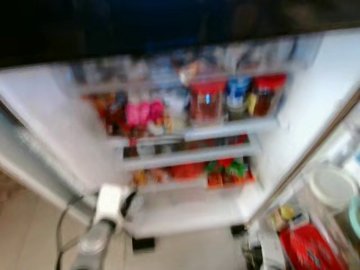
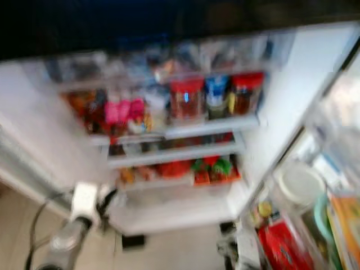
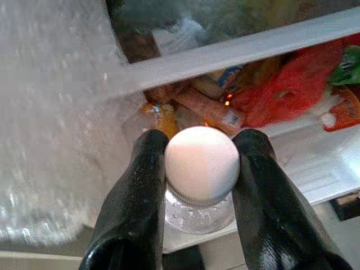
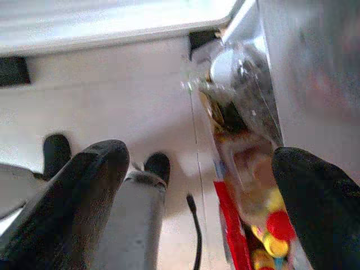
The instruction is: Restocking fridge
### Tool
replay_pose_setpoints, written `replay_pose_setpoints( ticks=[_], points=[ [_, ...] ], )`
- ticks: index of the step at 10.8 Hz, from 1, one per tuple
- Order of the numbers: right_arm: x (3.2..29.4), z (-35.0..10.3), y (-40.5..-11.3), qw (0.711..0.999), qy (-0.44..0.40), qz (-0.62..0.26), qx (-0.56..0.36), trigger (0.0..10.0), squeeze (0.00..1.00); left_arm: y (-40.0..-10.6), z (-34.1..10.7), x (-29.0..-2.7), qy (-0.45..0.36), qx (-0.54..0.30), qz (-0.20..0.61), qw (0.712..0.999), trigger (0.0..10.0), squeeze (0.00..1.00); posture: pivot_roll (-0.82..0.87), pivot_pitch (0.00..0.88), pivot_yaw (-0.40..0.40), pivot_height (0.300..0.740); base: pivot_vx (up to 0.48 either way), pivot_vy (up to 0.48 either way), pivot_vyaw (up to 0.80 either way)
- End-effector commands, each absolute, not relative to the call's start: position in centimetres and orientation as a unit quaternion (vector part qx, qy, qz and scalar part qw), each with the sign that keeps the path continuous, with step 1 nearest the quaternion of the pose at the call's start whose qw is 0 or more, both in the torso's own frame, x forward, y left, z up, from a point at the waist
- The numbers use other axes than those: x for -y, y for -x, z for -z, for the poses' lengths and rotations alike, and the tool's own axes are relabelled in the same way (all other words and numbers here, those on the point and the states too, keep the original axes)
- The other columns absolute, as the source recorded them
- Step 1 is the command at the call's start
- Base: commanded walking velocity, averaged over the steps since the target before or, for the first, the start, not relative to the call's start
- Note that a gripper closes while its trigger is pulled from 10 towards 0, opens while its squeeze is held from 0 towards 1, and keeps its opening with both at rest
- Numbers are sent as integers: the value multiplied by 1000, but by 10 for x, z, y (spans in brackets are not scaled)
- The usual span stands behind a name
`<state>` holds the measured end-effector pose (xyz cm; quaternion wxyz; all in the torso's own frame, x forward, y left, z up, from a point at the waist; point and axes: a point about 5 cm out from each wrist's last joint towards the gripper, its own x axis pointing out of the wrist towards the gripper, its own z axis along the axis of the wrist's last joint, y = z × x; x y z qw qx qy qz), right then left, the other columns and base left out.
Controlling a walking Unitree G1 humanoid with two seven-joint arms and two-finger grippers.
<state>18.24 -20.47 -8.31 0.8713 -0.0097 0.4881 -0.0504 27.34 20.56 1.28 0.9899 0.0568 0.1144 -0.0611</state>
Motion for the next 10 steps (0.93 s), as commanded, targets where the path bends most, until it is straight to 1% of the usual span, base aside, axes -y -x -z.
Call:
replay_pose_setpoints(
  ticks=[1, 10],
  points=[
    [207, 87, -174, 864, 12, 53, -500, 10000, 0, -275, -12, -199, -47, -116, 69, 990, 10000, 0, 49, 117, 44, 740, 0, 0, 0],
    [207, 86, -175, 866, 7, 47, -498, 10000, 0, -279, -19, -195, -47, -97, 78, 991, 10000, 0, 47, 117, 45, 740, 0, 0, 0]
  ],
)
